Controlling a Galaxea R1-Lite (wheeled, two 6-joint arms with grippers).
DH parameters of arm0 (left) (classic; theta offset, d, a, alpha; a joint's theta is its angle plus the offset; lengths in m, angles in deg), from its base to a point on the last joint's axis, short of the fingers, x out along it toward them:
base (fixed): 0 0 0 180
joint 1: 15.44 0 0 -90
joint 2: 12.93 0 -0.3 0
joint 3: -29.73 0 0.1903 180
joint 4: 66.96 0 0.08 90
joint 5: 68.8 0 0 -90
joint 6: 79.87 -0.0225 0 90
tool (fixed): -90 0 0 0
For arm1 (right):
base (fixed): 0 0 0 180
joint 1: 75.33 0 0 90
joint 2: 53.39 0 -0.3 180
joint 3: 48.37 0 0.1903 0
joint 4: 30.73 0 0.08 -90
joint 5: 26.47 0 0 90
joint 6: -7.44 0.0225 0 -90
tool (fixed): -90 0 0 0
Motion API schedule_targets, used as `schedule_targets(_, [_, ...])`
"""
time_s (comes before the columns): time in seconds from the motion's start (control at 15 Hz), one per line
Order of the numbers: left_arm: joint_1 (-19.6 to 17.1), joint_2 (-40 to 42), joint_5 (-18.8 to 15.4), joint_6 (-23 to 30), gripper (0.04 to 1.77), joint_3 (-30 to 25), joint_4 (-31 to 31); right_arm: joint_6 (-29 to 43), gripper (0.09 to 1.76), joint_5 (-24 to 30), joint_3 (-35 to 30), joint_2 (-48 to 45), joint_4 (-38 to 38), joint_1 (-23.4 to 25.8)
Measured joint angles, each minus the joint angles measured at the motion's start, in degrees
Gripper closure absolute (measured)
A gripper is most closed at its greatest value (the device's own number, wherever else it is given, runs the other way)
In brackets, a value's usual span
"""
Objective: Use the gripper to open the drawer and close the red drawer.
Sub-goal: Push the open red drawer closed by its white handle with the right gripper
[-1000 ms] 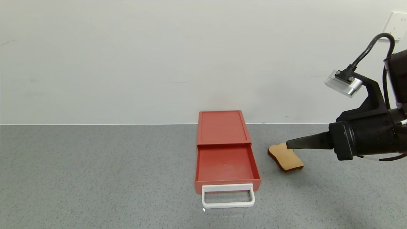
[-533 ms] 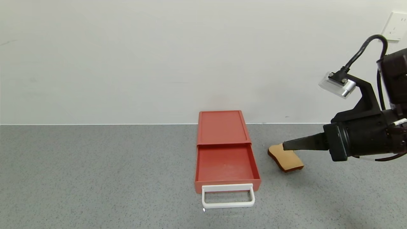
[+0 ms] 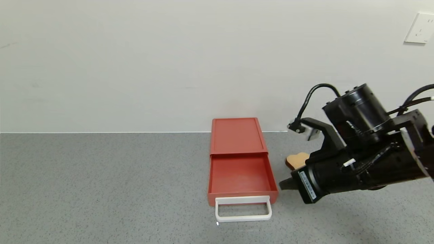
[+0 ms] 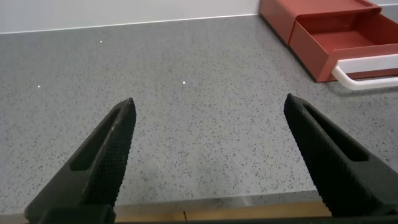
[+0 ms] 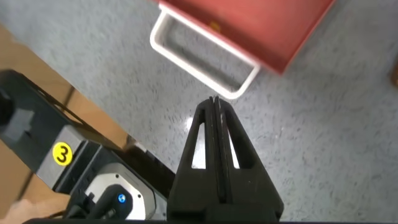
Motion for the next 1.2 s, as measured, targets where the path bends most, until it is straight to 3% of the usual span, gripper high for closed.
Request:
schedule_targets(0.4, [0.00,0.00,0.04,-0.02,0.09,-0.05,0.00,9.61,1.73,-3.84,10.12,9.92,-11.58,-6.40])
schedule_targets(0.73, [0.00,0.00,0.01,-0.02,0.09,-0.05,0.00,12.34,1.73,-8.35,11.96,17.12,-12.15,-10.69])
schedule_targets(1.2, [0.00,0.00,-0.02,-0.11,0.09,-0.02,0.00,14.69,1.73,-12.26,12.13,22.74,-11.53,-12.76])
